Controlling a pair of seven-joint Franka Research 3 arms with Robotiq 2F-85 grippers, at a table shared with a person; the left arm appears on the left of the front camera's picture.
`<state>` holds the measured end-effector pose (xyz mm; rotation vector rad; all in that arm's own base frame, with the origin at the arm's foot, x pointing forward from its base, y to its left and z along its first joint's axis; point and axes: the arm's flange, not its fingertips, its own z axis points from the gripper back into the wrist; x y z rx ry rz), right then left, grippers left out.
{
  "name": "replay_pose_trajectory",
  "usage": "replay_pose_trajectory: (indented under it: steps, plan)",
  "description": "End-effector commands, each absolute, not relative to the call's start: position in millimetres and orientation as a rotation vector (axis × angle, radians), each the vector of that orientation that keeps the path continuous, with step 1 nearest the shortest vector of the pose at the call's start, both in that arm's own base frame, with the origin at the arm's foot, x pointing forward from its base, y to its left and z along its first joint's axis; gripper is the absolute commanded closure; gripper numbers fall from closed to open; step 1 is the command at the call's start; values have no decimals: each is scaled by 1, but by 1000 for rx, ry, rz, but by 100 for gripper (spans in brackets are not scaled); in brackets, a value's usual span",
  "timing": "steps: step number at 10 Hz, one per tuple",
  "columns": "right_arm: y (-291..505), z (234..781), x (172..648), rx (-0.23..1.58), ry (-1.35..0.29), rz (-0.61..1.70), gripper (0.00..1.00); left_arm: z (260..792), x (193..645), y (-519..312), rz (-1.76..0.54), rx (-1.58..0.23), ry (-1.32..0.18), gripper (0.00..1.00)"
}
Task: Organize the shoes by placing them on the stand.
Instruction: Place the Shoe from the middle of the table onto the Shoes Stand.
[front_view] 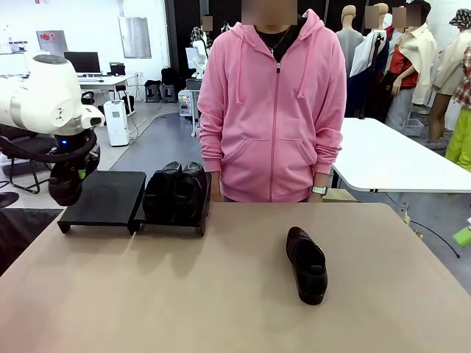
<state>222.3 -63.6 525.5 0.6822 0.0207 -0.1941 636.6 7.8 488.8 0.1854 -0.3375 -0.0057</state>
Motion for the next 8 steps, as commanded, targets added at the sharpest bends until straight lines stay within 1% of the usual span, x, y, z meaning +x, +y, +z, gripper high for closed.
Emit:
replay_pose_trajectory:
  steps: [1,3,6,7,8]
  plan:
    - [-63,529,222,702,18,-195,0,480,636,1,15,203,-411,100]
    - [-63,529,222,702,18,-195,0,464,637,-2,20,200,-430,100]
    - [-63,529,222,702,18,-195,0,445,645,-6,12,180,-417,100]
    - [-63,529,222,702,18,-195,0,442,648,-10,2,177,-409,62]
    - [-63,529,222,702,18,-195,0,441,648,-11,-2,183,-401,4]
